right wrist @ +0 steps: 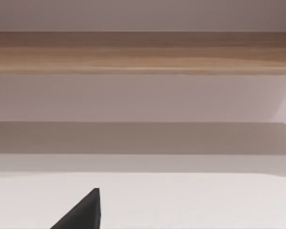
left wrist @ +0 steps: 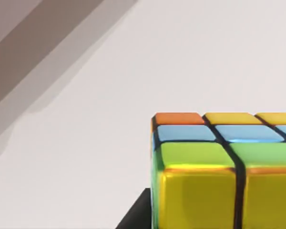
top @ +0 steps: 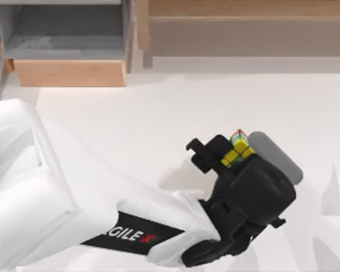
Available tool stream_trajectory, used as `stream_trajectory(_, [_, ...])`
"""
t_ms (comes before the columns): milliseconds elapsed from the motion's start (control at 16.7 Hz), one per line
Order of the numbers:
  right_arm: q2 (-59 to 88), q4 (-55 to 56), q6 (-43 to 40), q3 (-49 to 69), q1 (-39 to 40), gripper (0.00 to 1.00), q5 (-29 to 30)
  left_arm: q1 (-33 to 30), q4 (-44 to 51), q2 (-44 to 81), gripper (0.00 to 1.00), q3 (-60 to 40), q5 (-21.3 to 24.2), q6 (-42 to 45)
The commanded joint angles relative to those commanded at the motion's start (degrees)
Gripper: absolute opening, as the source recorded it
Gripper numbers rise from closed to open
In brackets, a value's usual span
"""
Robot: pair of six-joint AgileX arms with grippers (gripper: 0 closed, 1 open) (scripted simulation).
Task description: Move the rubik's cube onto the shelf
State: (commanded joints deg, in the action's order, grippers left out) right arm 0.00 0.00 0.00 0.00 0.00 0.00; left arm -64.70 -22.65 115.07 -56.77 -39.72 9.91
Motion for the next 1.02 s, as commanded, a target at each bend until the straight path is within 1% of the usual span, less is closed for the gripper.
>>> stream_trajectory(180, [0.0,0.0,0.0,0.0,0.0,1.0,0.0,-3.42,-11.57,4.81,0.0,-0.22,1.95,-0.18])
stream_trajectory(360, [0.0,0.0,0.0,0.0,0.0,1.0,0.0,-2.34,-20.92,10.23,0.0,-2.78,3.36,-0.47])
stream_trajectory(600, [0.0,0.0,0.0,0.0,0.0,1.0,0.0,4.1,-31.32,16.1,0.0,-8.58,2.81,-0.48])
stream_trajectory(840, [0.0,0.0,0.0,0.0,0.0,1.0,0.0,12.53,-40.38,18.42,0.0,-15.52,0.06,0.16])
stream_trajectory(1020, [0.0,0.0,0.0,0.0,0.0,1.0,0.0,17.26,-45.45,18.19,0.0,-19.83,-2.0,0.63])
